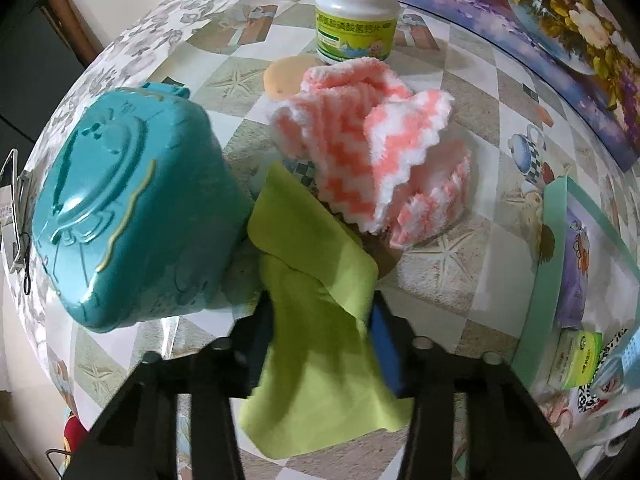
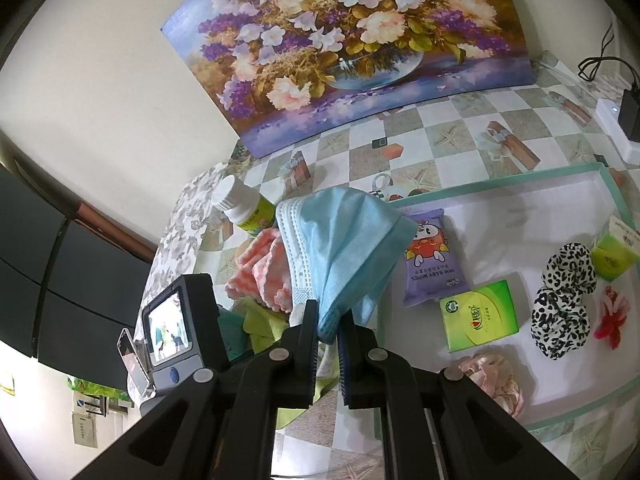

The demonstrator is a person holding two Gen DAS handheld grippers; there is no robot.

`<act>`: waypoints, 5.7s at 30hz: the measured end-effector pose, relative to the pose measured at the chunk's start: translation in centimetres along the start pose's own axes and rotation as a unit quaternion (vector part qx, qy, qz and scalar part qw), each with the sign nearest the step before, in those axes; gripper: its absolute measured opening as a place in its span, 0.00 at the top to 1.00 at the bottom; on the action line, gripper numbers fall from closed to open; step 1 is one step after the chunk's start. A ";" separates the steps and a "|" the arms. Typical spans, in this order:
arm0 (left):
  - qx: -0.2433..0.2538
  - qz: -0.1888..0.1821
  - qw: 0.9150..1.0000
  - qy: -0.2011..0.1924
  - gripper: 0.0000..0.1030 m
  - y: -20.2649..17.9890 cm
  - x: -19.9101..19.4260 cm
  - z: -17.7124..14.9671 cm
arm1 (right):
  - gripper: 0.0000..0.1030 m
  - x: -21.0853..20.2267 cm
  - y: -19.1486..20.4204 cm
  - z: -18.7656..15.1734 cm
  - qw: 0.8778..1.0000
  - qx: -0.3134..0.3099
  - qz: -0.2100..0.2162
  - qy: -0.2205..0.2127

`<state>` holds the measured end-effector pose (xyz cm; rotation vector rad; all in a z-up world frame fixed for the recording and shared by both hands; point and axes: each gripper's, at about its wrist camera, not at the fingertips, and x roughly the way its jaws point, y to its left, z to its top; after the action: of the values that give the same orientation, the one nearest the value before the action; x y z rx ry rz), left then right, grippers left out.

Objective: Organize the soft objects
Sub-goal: 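Lift the green cloth with the left tool while the right tool lifts the blue mask, then carry the green cloth and blue mask over the white tray and release both, then move both tools back toward the striped knit cloth and tan sponge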

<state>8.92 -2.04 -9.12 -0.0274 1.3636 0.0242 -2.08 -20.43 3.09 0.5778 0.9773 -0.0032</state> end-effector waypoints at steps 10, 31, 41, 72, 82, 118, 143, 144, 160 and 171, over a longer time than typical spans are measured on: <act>-0.013 -0.027 1.000 0.007 0.93 1.1 -0.2 0.0 | 0.91 -0.1 -0.2 0.1 1.000 0.003 0.003 0.001; 0.034 -0.189 0.973 -0.132 0.93 -1.8 -12.2 -1.3 | 0.91 -3.5 -2.8 1.2 0.998 0.043 -0.012 -0.048; 0.143 -0.201 0.952 -0.183 0.93 -7.9 -15.2 -4.9 | 0.91 -5.6 -10.0 2.1 0.985 0.120 -0.108 -0.060; 0.211 -0.136 0.964 -0.082 0.46 -13.5 -8.6 -7.5 | 0.86 -5.2 -15.9 0.8 0.969 0.172 -0.179 -0.001; 0.182 -0.107 0.974 -0.083 0.12 -12.4 -7.7 -6.7 | 0.36 -4.3 -16.3 0.5 0.963 0.179 -0.201 0.025; 0.078 -0.051 0.991 -0.096 0.04 -4.7 -9.7 -2.0 | 0.14 -1.6 -11.7 0.7 0.967 0.092 -0.230 0.054; -0.035 -0.061 0.989 -0.129 0.04 6.2 -13.0 2.2 | 0.14 0.5 -3.9 0.1 0.985 -0.008 -0.172 0.033; -0.035 -0.062 0.989 -0.128 0.04 6.3 -12.9 2.3 | 0.14 0.7 -3.7 0.1 0.985 -0.009 -0.170 0.033; -0.006 -0.050 0.992 -0.116 0.04 5.7 -11.0 6.4 | 0.14 5.1 2.0 1.4 0.992 -0.069 -0.104 0.017; -0.005 -0.062 0.994 -0.086 0.04 4.3 -7.5 9.6 | 0.14 11.8 5.4 2.1 0.987 -0.130 -0.078 0.055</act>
<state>16.59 2.58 0.15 -0.1158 1.1872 -0.0686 7.69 -13.88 -2.74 0.2624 1.1086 0.0182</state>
